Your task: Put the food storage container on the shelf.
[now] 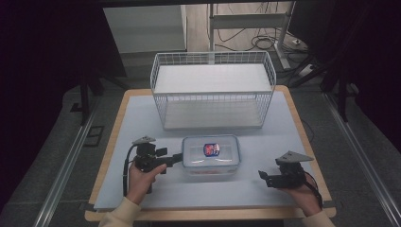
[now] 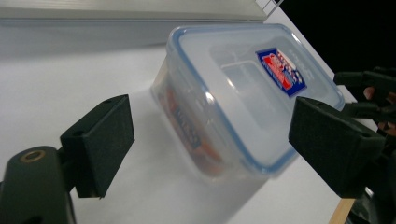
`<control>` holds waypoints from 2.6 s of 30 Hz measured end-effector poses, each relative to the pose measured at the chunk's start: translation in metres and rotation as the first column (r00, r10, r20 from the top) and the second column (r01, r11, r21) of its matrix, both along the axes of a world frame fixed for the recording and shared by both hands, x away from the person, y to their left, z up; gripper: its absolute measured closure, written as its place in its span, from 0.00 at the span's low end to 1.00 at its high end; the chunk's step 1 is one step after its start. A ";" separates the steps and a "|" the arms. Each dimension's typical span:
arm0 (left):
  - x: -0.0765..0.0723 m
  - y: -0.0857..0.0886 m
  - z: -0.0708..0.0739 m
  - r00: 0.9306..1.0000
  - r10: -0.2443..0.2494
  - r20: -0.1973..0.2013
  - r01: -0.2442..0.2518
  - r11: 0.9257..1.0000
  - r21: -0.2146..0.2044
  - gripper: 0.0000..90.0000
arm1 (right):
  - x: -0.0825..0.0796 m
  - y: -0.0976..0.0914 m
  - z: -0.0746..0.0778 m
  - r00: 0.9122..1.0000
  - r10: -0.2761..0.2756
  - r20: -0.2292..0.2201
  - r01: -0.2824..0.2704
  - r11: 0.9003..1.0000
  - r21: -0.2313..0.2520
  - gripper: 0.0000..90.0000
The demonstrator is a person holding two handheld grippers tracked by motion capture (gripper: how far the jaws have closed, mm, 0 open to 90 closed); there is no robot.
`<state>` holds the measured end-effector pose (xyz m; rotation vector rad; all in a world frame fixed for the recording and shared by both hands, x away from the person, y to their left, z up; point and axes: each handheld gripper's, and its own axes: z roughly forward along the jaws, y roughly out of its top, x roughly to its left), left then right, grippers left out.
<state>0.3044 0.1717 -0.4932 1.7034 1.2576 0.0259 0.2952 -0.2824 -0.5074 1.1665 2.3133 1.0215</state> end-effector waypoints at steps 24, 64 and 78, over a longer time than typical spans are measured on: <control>0.026 -0.021 -0.026 0.983 -0.048 -0.179 0.030 0.994 -0.105 0.15 | 0.000 -0.001 0.000 1.000 0.001 0.002 -0.001 1.000 -0.008 0.17; 0.027 -0.023 -0.030 0.973 -0.098 -0.208 0.062 0.983 -0.173 0.32 | 0.058 0.065 0.045 0.983 0.103 -0.155 -0.063 0.968 0.245 0.18; 0.027 -0.022 -0.030 0.974 -0.099 -0.205 0.063 0.983 -0.175 0.32 | 0.073 0.074 0.022 0.954 0.118 -0.275 -0.038 0.959 0.280 0.19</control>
